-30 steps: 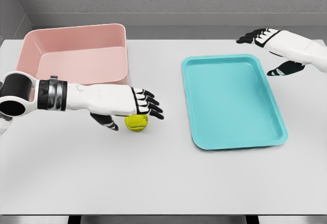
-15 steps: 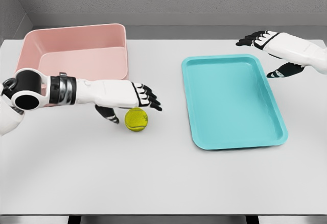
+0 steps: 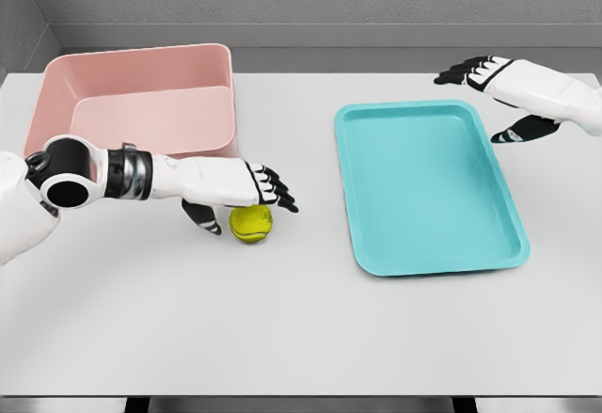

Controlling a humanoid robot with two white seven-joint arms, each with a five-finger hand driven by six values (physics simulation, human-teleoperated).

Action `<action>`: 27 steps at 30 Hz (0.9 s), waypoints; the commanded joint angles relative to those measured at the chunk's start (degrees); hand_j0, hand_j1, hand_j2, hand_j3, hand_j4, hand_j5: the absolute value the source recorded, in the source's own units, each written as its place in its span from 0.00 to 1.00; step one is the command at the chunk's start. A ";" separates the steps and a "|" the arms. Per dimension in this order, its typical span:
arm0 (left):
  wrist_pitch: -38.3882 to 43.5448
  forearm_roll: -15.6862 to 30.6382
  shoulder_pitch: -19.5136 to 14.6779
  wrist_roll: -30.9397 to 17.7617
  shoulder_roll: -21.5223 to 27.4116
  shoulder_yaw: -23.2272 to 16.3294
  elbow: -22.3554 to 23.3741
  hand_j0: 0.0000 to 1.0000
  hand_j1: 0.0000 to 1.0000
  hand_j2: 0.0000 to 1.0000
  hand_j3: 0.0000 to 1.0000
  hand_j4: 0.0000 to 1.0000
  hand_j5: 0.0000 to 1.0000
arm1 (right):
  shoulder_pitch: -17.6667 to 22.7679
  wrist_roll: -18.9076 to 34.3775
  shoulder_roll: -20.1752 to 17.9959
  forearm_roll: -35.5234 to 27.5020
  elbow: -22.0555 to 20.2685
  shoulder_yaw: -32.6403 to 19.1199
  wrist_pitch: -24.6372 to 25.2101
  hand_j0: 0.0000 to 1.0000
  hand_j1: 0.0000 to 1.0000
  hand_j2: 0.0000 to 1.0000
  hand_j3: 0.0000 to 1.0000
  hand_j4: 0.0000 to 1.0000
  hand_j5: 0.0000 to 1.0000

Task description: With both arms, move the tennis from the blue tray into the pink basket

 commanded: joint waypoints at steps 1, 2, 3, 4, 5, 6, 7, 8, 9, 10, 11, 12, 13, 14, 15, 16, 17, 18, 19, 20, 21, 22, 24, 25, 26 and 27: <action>0.15 0.38 0.00 0.03 0.02 -0.03 -0.16 1.00 1.00 1.00 1.00 1.00 1.00 | 0.00 -0.03 0.13 -0.36 -0.04 0.09 0.09 1.00 1.00 1.00 1.00 1.00 1.00; 0.15 0.38 -0.09 0.03 0.11 -0.03 -0.16 1.00 1.00 1.00 1.00 1.00 1.00 | 0.00 -0.03 0.04 -0.36 -0.04 0.09 0.09 1.00 1.00 1.00 1.00 1.00 1.00; 0.15 0.38 -0.09 0.03 0.11 -0.03 -0.16 1.00 1.00 1.00 1.00 1.00 1.00 | 0.00 -0.03 -0.04 -0.36 -0.04 0.09 0.09 1.00 1.00 1.00 1.00 1.00 1.00; 0.15 0.38 -0.09 0.03 0.11 -0.03 -0.16 1.00 1.00 1.00 1.00 1.00 1.00 | 0.00 -0.03 -0.04 -0.44 0.05 0.09 0.09 1.00 1.00 1.00 1.00 1.00 1.00; 0.15 0.29 0.00 0.03 0.11 -0.03 -0.07 1.00 1.00 1.00 1.00 1.00 1.00 | 0.00 -0.03 -0.04 -0.36 0.05 0.09 0.09 1.00 1.00 1.00 1.00 1.00 1.00; 0.15 0.29 0.00 0.03 0.11 -0.03 0.02 1.00 1.00 1.00 1.00 1.00 1.00 | 0.00 -0.03 0.04 -0.36 -0.04 0.09 0.09 1.00 1.00 1.00 1.00 1.00 1.00; 0.15 0.20 0.00 0.03 0.11 -0.12 0.37 1.00 1.00 1.00 1.00 1.00 1.00 | 0.00 -0.03 0.04 -0.36 -0.04 0.09 0.09 1.00 1.00 1.00 1.00 1.00 1.00; 0.15 0.20 0.00 0.03 0.11 -0.12 0.46 1.00 1.00 1.00 1.00 1.00 1.00 | 0.00 -0.03 -0.04 -0.36 -0.04 0.09 0.09 1.00 1.00 1.00 1.00 1.00 1.00; 0.15 0.20 0.00 0.03 0.02 -0.12 0.46 1.00 1.00 1.00 1.00 1.00 1.00 | 0.00 -0.03 -0.04 -0.36 0.05 0.09 0.09 1.00 1.00 1.00 1.00 1.00 1.00; 0.15 0.11 0.00 0.03 -0.07 -0.12 0.46 1.00 1.00 1.00 1.00 1.00 1.00 | 0.00 -0.03 -0.04 -0.36 -0.04 0.09 0.09 1.00 1.00 1.00 1.00 1.00 1.00; 0.15 0.11 0.00 0.03 -0.07 -0.47 0.46 1.00 1.00 1.00 1.00 1.00 1.00 | 0.00 -0.03 -0.04 -0.36 -0.04 0.09 0.09 1.00 1.00 1.00 1.00 1.00 1.00; 0.15 0.11 0.00 0.03 -0.07 -0.47 0.54 1.00 1.00 1.00 1.00 1.00 1.00 | 0.00 -0.03 -0.04 -0.36 -0.04 0.09 0.09 1.00 1.00 1.00 1.00 1.00 1.00; 0.15 0.11 0.00 0.03 -0.07 -0.56 0.63 1.00 1.00 1.00 1.00 1.00 1.00 | 0.00 -0.03 -0.04 -0.36 -0.04 0.09 0.09 1.00 1.00 1.00 1.00 1.00 1.00; 0.15 -0.24 -0.09 0.03 -0.15 -0.56 1.42 1.00 1.00 1.00 1.00 1.00 1.00 | 0.00 -0.03 -0.04 -0.36 -0.04 0.09 0.09 1.00 1.00 1.00 1.00 1.00 1.00; 0.15 -0.68 0.00 0.03 -0.15 -0.56 1.86 1.00 1.00 1.00 1.00 1.00 1.00 | 0.00 -0.03 -0.04 -0.36 -0.04 0.09 0.09 1.00 1.00 1.00 1.00 1.00 1.00; 0.15 -0.68 0.00 0.03 -0.24 -0.56 1.95 1.00 1.00 1.00 1.00 1.00 1.00 | 0.00 -0.03 -0.04 -0.36 -0.12 0.09 0.09 1.00 1.00 1.00 1.00 1.00 1.00; 0.15 -0.68 0.00 0.03 -0.24 -0.73 2.30 1.00 1.00 1.00 1.00 1.00 1.00 | 0.00 -0.03 -0.04 -0.36 -0.12 0.09 0.09 1.00 1.00 1.00 1.00 1.00 1.00; 0.15 -0.68 0.00 0.03 -0.50 -1.00 2.48 1.00 1.00 1.00 1.00 1.00 1.00 | 0.00 -0.03 -0.04 -0.36 -0.12 0.09 0.09 1.00 1.00 1.00 1.00 1.00 1.00; 0.15 -0.77 0.00 0.03 -0.86 -1.09 2.57 1.00 1.00 1.00 1.00 1.00 1.00 | 0.00 -0.03 -0.04 -0.36 -0.12 0.09 0.09 1.00 1.00 1.00 1.00 1.00 1.00; 0.15 -0.77 0.00 0.03 -0.94 -1.35 2.83 1.00 1.00 1.00 1.00 1.00 1.00 | 0.00 -0.03 -0.04 -0.36 -0.12 0.09 0.09 1.00 1.00 1.00 1.00 1.00 1.00; 0.15 -0.77 0.00 0.03 -0.94 -1.44 3.00 1.00 1.00 1.00 1.00 1.00 1.00 | 0.00 -0.03 0.04 -0.36 -0.21 0.09 0.09 1.00 1.00 1.00 1.00 1.00 1.00; 0.15 -0.85 0.00 0.03 -0.94 -1.44 3.18 1.00 1.00 1.00 1.00 1.00 1.00 | 0.00 -0.03 0.13 -0.36 -0.21 0.09 0.09 1.00 1.00 1.00 1.00 1.00 1.00; 0.15 -1.38 0.00 0.03 -1.03 -1.35 3.18 1.00 1.00 1.00 1.00 1.00 1.00 | 0.00 -0.03 0.22 -0.36 -0.21 0.18 0.09 1.00 1.00 1.00 1.00 1.00 1.00; 0.15 -1.38 0.00 0.03 -1.12 -1.35 3.18 1.00 1.00 1.00 1.00 1.00 1.00 | 0.00 -0.03 0.22 -0.36 -0.21 0.18 0.09 1.00 1.00 1.00 1.00 1.00 1.00; 0.15 -1.38 0.00 0.03 -1.30 -1.35 3.18 1.00 1.00 1.00 1.00 1.00 1.00 | 0.00 -0.03 0.22 -0.36 -0.21 0.18 0.09 1.00 1.00 1.00 1.00 1.00 1.00; 0.15 -1.38 0.00 0.03 -1.30 -1.35 3.18 1.00 1.00 1.00 1.00 1.00 1.00 | 0.00 -0.03 0.22 -0.36 -0.21 0.18 0.09 1.00 1.00 1.00 1.00 1.00 1.00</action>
